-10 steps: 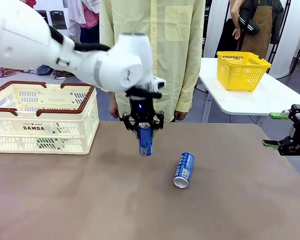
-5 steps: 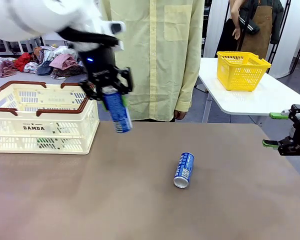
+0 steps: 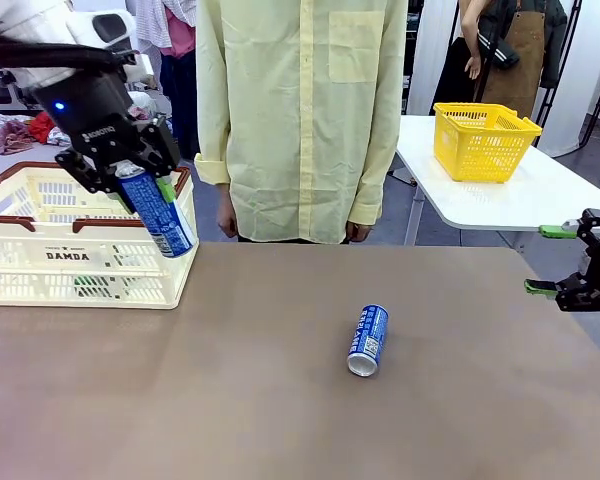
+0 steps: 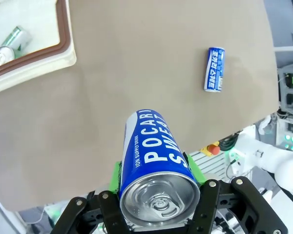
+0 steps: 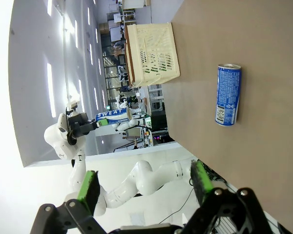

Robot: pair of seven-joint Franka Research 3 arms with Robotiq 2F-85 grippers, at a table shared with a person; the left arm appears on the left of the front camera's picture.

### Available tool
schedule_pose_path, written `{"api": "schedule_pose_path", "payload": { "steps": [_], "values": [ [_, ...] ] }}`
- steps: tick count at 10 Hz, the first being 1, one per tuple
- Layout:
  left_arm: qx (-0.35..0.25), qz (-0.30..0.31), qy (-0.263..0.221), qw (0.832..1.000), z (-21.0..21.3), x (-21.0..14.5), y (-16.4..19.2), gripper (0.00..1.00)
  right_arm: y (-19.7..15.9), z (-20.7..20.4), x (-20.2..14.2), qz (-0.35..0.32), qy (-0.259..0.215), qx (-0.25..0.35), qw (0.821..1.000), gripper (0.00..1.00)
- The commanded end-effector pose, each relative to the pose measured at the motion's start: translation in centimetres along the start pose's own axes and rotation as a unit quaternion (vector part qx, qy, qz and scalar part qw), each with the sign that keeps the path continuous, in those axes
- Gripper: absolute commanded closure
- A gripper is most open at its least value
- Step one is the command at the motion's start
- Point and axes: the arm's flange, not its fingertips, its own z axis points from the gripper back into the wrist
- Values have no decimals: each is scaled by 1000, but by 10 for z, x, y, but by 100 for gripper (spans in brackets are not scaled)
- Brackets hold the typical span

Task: Place the drinks into the Shopping basket.
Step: Pick up one drink and place it into the Shopping basket.

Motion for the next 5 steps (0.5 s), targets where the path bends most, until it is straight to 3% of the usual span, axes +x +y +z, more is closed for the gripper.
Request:
{"api": "schedule_pose_path", "payload": {
  "steps": [1, 3, 5],
  "values": [
    [7, -6, 7, 1000, 1, 8, -16, 100, 4, -1, 1, -3, -6, 5, 1000, 0],
    [4, -7, 6, 1000, -6, 1, -8, 100, 4, -1, 1, -3, -6, 5, 1000, 0],
    [17, 21, -20, 999, 23, 44, 8, 100, 4, -1, 1, -3, -6, 5, 1000, 0]
  ]
}}
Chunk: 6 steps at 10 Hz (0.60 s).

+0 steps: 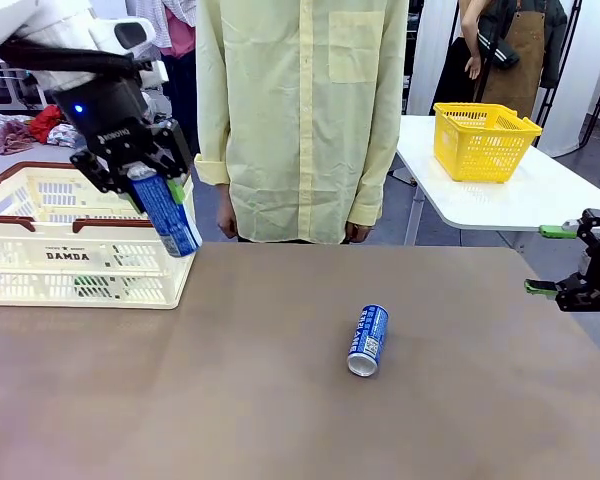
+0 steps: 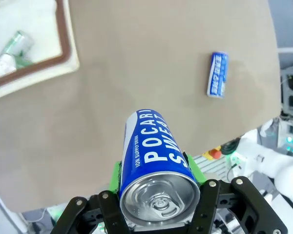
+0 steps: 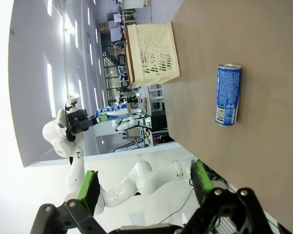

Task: Place the drinks into the Shopping basket.
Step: Pick up one drink and place it into the Shopping basket.

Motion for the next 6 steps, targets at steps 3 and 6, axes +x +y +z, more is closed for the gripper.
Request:
{"api": "schedule_pose_path", "payload": {
  "steps": [3, 6],
  "values": [
    [26, 53, -101, 993, 67, 85, 38, 100, 4, -1, 1, -3, -6, 5, 1000, 0],
    [67, 64, -83, 992, 50, 136, 70, 100, 4, -1, 1, -3, -6, 5, 1000, 0]
  ]
}}
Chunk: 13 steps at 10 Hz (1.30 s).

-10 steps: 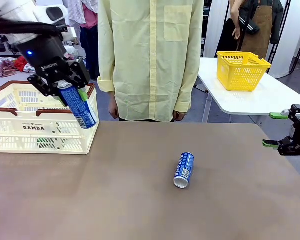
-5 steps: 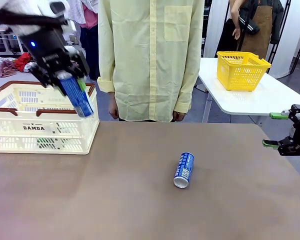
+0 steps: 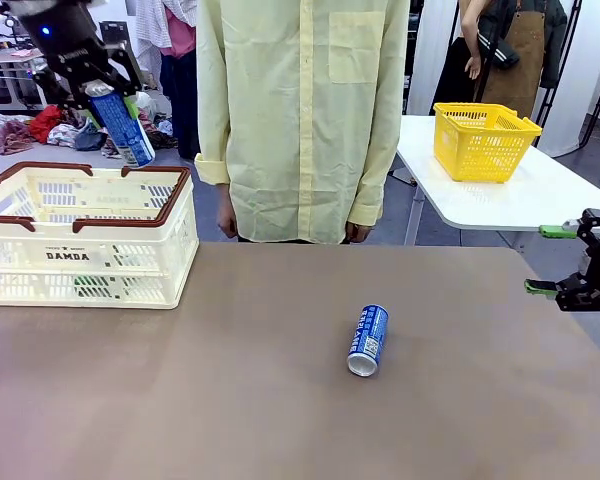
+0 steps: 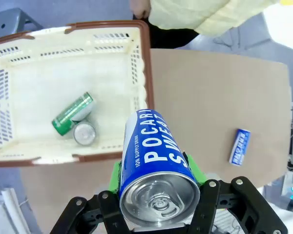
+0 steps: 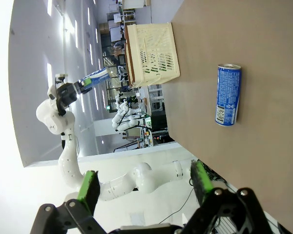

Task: Place the drinks into the Shopping basket.
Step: Pick up one drink and place it into the Shopping basket.

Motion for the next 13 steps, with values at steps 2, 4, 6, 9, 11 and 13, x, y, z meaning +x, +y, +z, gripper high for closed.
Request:
{"api": "schedule_pose_path", "payload": {
  "steps": [2, 4, 6, 9, 11, 13],
  "values": [
    [40, 15, 6, 999, -39, 23, 4, 100, 4, -1, 1, -3, -6, 5, 1000, 0],
    [69, 26, 12, 997, -80, 24, 7, 100, 4, -1, 1, -3, -6, 5, 1000, 0],
    [92, 17, 49, 994, -124, 20, 11, 100, 4, -1, 1, -3, -6, 5, 1000, 0],
    [102, -3, 73, 992, -168, 11, 11, 100, 4, -1, 1, -3, -6, 5, 1000, 0],
    [106, -6, 65, 992, -187, 6, 20, 100, 4, -1, 1, -3, -6, 5, 1000, 0],
    [100, -16, 53, 993, -201, 2, 37, 100, 4, -1, 1, -3, -6, 5, 1000, 0]
  ]
}}
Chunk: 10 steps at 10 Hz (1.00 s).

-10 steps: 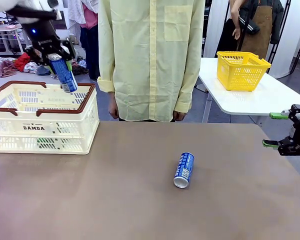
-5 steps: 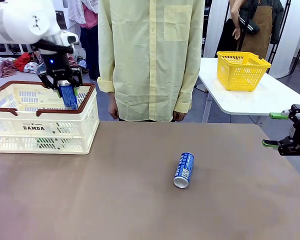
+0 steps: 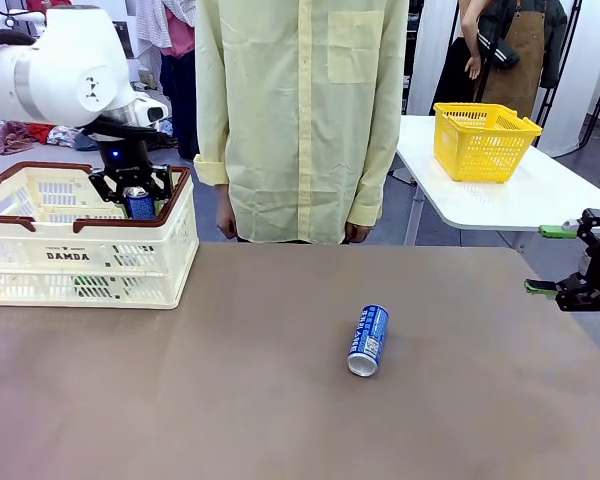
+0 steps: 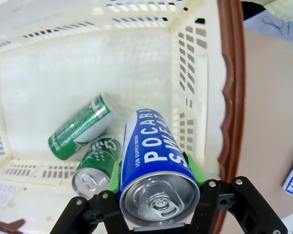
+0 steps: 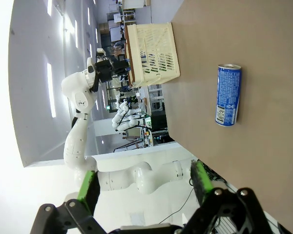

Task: Place the drinks into the Shopping basket.
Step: Pick up one drink and place it into the Shopping basket.

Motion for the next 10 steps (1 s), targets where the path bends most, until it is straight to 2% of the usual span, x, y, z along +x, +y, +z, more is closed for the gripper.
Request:
{"api": "schedule_pose_path", "payload": {
  "steps": [1, 3, 10],
  "values": [
    [-1, -13, -17, 1000, -16, -7, 20, 100, 4, -1, 1, -3, -6, 5, 1000, 0],
    [-7, -15, -1, 1000, -30, -5, 31, 100, 4, -1, 1, -3, -6, 5, 1000, 0],
    [-23, -18, 30, 999, -56, -1, 36, 100, 4, -1, 1, -3, -6, 5, 1000, 0]
  ]
}}
